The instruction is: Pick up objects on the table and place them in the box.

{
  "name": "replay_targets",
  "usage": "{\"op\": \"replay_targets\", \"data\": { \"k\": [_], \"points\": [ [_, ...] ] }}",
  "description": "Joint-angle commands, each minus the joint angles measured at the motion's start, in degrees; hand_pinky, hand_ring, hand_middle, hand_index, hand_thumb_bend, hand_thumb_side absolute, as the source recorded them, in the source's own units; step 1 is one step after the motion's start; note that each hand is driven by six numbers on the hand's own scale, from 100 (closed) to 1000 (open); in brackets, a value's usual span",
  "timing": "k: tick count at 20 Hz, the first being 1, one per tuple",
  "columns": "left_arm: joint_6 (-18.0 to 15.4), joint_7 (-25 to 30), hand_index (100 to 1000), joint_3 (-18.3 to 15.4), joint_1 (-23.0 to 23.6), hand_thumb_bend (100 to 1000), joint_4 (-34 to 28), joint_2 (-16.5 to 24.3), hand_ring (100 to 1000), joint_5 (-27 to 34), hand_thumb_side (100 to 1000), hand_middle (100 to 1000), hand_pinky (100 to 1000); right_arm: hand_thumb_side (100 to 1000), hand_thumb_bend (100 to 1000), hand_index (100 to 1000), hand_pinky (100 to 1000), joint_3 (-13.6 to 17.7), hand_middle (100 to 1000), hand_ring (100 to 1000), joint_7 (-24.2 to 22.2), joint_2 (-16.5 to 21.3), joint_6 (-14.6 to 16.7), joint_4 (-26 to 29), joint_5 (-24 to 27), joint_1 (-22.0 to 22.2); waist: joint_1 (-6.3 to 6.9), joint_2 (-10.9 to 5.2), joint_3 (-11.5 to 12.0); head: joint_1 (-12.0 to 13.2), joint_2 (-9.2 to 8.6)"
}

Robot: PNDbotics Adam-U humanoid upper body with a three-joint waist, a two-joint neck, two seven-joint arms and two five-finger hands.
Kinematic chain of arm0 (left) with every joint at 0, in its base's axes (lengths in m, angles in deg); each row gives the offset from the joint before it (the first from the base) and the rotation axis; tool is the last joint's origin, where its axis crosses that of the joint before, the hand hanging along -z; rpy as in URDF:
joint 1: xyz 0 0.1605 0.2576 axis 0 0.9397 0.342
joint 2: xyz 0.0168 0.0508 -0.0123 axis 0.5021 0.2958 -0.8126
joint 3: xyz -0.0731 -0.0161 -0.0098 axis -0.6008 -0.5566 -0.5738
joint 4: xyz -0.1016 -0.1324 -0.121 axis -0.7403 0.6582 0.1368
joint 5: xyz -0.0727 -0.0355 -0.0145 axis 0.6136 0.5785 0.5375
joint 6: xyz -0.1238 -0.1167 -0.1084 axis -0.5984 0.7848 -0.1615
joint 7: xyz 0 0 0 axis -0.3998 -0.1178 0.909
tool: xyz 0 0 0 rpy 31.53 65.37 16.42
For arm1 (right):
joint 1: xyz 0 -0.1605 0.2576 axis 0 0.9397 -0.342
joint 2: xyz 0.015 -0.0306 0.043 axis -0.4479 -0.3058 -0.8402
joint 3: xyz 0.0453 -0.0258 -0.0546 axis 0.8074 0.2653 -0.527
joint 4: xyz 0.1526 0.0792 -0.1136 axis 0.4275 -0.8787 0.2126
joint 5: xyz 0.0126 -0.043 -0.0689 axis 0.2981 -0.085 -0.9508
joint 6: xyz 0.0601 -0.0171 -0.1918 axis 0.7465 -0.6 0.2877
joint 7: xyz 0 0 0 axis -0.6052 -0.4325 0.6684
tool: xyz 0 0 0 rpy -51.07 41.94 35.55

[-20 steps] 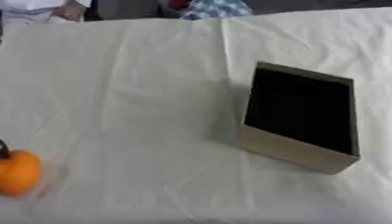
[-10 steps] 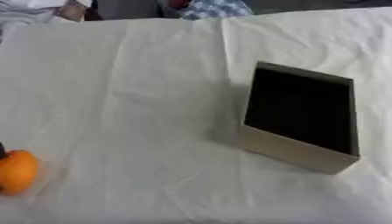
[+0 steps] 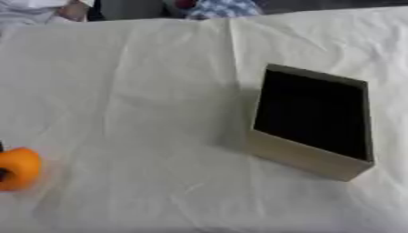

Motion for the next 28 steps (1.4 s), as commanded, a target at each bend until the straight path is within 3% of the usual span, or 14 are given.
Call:
{"op": "replay_targets", "data": {
  "k": [1, 11, 20, 28],
  "points": [
    [0.8, -1.8, 494, -1.4, -1.1, 185, -1.9, 1.8, 461, 1.0, 100, 457, 251, 797, 100, 804, 602, 0.5, 551, 683, 0.1, 0.8, 0.0, 1.0, 0.3, -0.5, 0.03, -0.79, 0.0, 0.0, -0.07],
    [0.0, -3.0, 479, -1.7, -5.3, 205, -4.4, 4.2, 443, -0.3, 100, 438, 212, 795, 100, 803, 602, 0.4, 551, 683, 0.0, 0.7, 0.1, 1.0, 0.5, -0.5, 0.32, -0.94, -0.2, 0.2, 0.14],
    [-4.7, -3.6, 484, 0.5, -16.9, 200, -4.4, 7.5, 449, 1.5, 100, 445, 208, 792, 100, 803, 604, -0.1, 552, 685, -0.6, 1.0, 0.3, 1.0, 0.4, -1.0, 0.59, -1.27, -0.7, 0.8, 0.42],
    [-8.2, -1.8, 486, 3.9, -27.3, 191, -4.4, 7.1, 454, 3.9, 100, 452, 210, 789, 100, 803, 607, -0.8, 553, 686, -1.6, 1.8, 0.4, 1.0, 0.2, -2.1, 0.79, -1.49, -1.4, -0.5, 0.52]
  ]
}}
